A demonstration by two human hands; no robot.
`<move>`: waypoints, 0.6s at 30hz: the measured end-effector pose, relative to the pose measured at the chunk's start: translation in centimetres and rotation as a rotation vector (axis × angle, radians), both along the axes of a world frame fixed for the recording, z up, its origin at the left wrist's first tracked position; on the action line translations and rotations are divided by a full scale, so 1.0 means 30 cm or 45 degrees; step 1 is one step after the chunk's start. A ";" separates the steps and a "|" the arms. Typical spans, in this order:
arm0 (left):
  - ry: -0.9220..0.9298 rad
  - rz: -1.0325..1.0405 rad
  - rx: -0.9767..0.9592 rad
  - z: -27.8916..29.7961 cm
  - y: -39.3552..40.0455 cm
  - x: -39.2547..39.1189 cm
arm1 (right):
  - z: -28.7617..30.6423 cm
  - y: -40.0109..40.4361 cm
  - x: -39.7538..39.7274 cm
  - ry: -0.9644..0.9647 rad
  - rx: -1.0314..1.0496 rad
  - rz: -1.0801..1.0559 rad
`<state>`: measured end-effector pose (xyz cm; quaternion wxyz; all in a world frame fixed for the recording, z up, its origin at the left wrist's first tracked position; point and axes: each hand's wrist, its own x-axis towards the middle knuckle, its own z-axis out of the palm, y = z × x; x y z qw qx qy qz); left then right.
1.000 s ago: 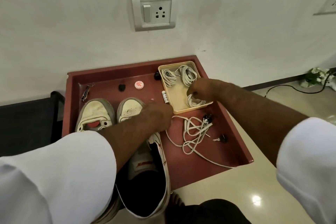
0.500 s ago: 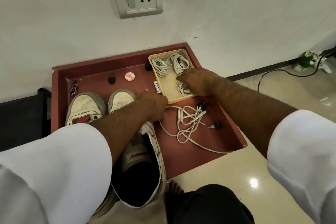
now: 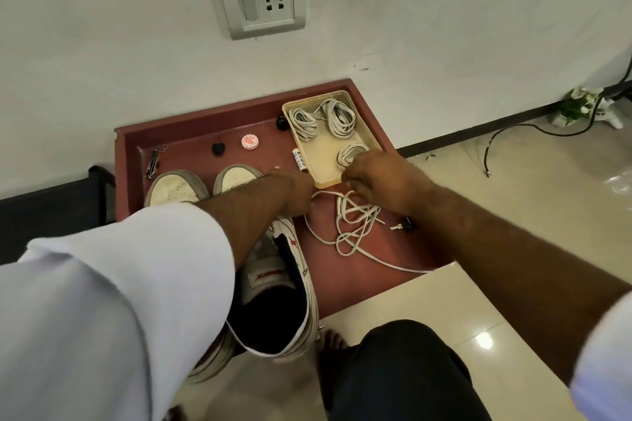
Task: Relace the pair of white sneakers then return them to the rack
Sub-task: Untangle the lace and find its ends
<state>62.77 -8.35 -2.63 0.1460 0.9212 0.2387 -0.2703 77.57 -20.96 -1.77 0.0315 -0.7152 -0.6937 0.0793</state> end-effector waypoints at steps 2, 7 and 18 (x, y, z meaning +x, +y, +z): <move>-0.085 0.066 -0.014 0.026 -0.002 -0.021 | -0.026 -0.068 -0.045 -0.091 -0.123 0.017; -0.572 0.377 -0.031 0.086 -0.035 -0.134 | -0.080 -0.103 -0.094 -0.282 -0.213 -0.111; -0.880 0.618 -0.155 0.150 -0.123 -0.333 | -0.026 -0.081 -0.138 -0.194 -0.114 -0.288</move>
